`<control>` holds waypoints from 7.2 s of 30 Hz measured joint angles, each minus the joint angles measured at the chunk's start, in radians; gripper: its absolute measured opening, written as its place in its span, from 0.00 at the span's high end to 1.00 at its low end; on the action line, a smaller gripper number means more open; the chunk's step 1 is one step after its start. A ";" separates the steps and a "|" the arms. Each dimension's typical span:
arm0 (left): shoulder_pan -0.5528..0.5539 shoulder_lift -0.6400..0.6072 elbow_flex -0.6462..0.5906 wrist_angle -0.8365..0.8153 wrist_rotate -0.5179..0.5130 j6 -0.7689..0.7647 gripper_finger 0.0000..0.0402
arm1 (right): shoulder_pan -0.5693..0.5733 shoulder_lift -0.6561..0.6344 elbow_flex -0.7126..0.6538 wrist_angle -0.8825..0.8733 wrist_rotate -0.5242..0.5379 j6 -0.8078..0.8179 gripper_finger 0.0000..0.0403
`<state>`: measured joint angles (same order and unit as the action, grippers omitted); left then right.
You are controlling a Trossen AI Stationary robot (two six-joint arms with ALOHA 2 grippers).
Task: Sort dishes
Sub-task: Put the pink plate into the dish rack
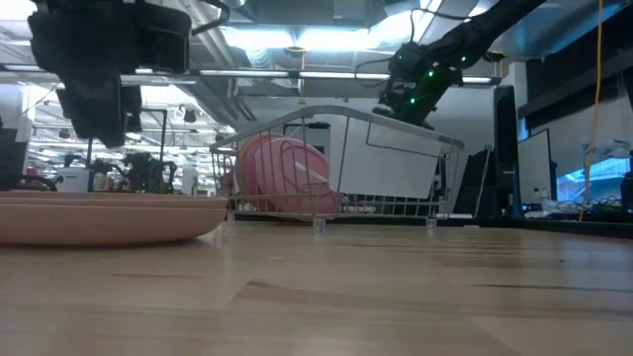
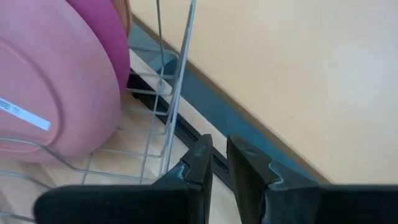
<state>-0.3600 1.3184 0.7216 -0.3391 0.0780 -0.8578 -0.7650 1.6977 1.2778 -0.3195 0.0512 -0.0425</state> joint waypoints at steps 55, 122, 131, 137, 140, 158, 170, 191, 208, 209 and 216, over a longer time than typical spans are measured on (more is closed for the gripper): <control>-0.031 0.233 0.029 0.210 0.074 -0.077 1.00 | 0.205 -0.175 0.000 -0.229 -0.013 -0.018 0.87; -0.193 0.258 0.030 0.137 -0.127 0.212 0.66 | 0.911 -0.175 0.000 -0.266 0.072 0.015 0.87; -0.190 0.310 0.035 0.147 -0.131 0.226 0.67 | 0.911 -0.175 0.000 -0.266 0.072 0.015 0.87; -0.190 0.306 0.080 0.108 -0.126 0.228 0.82 | 0.911 -0.175 0.000 -0.264 0.073 0.015 0.87; -0.190 0.306 0.108 0.053 -0.125 0.250 0.93 | 0.911 -0.175 0.000 -0.262 0.073 0.015 0.87; -0.189 0.306 0.178 -0.085 -0.138 0.262 1.00 | 1.048 -0.145 0.000 -0.254 0.053 0.008 0.87; -0.189 0.307 0.296 -0.183 -0.152 0.290 1.00 | 1.055 -0.075 0.000 -0.255 0.051 0.008 0.87; -0.096 0.389 0.304 -0.057 -0.134 0.192 1.00 | 1.055 -0.075 0.000 -0.259 0.043 0.011 0.87; -0.092 0.286 0.303 -0.040 -0.051 0.071 1.00 | 1.055 -0.077 0.000 -0.259 0.034 -0.009 0.87; -0.092 0.264 0.303 -0.040 -0.050 0.070 1.00 | 1.055 -0.077 0.000 -0.258 0.035 -0.021 0.87; -0.091 0.116 0.303 -0.037 -0.073 0.070 1.00 | 1.055 -0.077 0.000 -0.204 0.034 -0.151 0.87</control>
<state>-0.4515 1.4349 1.0248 -0.3765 0.0046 -0.7882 0.2897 1.6203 1.2774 -0.5235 0.0856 -0.1938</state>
